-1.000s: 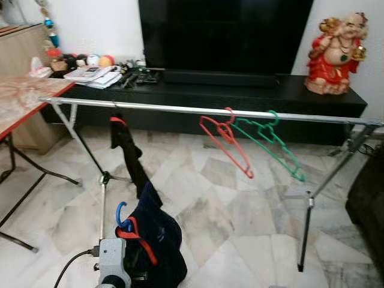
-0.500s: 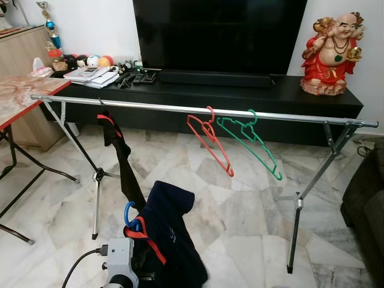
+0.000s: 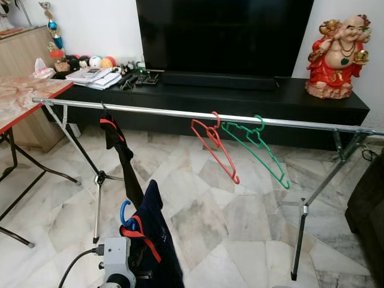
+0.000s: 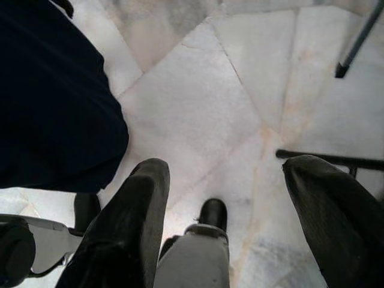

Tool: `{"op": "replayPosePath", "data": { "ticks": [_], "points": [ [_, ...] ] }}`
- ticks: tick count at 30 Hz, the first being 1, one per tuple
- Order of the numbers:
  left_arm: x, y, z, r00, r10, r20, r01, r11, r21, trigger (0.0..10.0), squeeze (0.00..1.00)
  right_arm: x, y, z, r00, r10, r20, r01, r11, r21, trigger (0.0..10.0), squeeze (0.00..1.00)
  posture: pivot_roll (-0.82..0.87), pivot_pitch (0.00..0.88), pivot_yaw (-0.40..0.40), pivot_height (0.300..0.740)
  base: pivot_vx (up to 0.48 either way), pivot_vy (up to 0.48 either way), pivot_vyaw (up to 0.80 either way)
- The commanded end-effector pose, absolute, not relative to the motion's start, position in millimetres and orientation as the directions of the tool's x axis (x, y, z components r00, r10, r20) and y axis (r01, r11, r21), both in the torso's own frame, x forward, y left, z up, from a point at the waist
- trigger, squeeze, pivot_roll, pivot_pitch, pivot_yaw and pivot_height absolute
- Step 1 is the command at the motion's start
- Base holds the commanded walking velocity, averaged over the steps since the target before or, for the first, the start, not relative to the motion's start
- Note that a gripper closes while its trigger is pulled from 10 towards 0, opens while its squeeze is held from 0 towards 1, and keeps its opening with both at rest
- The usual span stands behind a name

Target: Hang hanger

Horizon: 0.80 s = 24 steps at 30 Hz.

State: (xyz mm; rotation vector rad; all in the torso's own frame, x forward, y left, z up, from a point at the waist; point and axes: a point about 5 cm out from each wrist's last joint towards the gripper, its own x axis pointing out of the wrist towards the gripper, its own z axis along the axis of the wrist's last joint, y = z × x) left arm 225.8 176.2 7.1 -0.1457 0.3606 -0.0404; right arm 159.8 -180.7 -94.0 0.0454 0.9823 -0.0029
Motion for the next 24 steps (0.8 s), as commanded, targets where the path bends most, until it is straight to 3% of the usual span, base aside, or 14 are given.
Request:
{"op": "replayPosePath", "data": {
  "ticks": [1, 24],
  "points": [
    [232.3, 175.9, 17.7, 0.952, -0.066, -0.298, 0.022, 0.989, -0.147, 10.0, 0.00, 160.1, -179.8, -94.0, 0.553, 0.023, -0.833, 0.018, 0.999, 0.040, 10.0, 0.00, -0.03, 0.025, 0.011, 0.740, 0.368, 0.000, 0.00],
    [232.3, 169.6, 17.3, 0.949, -0.100, -0.299, 0.058, 0.988, -0.146, 10.0, 0.00, 160.0, -180.4, -94.0, 0.549, 0.039, -0.835, -0.003, 0.999, 0.045, 10.0, 0.00, -0.03, 0.023, 0.009, 0.740, 0.391, 0.000, 0.00]
  ]
}}
